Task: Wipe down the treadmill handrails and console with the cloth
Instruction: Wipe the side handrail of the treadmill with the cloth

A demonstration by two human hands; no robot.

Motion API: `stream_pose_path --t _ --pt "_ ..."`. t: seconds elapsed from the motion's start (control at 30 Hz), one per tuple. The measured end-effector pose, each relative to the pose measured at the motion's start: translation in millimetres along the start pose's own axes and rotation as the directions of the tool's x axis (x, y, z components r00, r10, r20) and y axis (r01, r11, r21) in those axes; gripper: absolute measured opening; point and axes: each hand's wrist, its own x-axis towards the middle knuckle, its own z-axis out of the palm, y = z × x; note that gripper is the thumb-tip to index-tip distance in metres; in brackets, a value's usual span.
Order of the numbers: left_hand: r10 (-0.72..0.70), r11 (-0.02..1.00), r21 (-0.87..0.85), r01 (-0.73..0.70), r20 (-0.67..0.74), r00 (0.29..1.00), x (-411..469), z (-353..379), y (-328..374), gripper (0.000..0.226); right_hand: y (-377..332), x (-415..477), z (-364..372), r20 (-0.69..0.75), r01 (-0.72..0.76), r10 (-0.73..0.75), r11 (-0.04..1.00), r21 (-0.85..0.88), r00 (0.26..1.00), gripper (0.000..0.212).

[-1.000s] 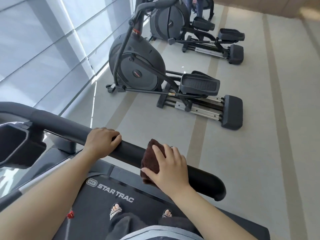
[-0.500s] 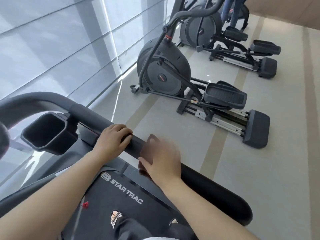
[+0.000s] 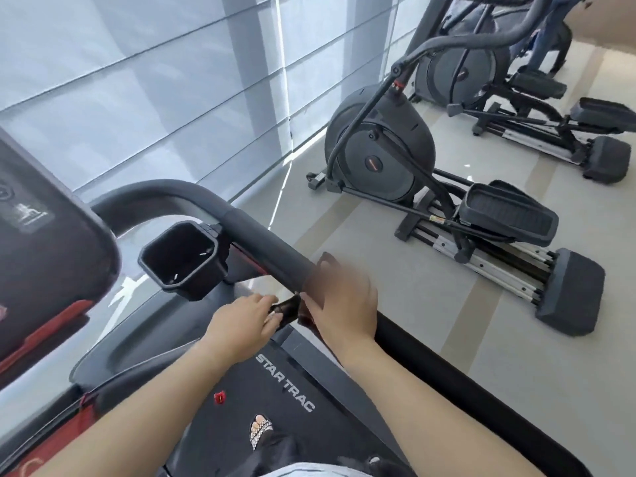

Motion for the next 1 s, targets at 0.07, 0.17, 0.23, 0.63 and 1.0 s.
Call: stream_pose_path --t 0.07,0.17,0.23,0.63,1.0 --pt "-0.001 0.998 0.069 0.001 0.004 1.0 -3.2 3.8 2.3 0.037 5.2 -3.9 -0.2 0.007 0.032 -0.032 0.999 0.004 0.999 0.066" --pt "0.009 0.994 0.11 -0.005 -0.033 0.999 -3.1 6.9 4.5 0.036 23.2 -20.2 -4.2 -0.012 0.076 -0.076 0.997 0.002 0.997 0.064" --pt "0.016 0.992 0.122 -0.011 -0.039 0.999 -0.6 6.2 4.5 0.036 35.2 -29.9 -3.6 -0.039 0.078 -0.078 0.997 -0.004 0.996 0.063" --pt "0.02 0.991 0.135 -0.01 -0.074 0.997 1.3 6.6 4.0 0.037 38.1 -21.7 -2.3 0.033 0.084 -0.084 0.996 0.005 0.996 0.072" --pt "0.009 0.984 0.175 0.01 -0.108 0.994 -3.4 6.5 7.3 0.04 71.0 -59.8 -7.0 0.003 0.093 -0.093 0.995 -0.027 0.996 0.067"
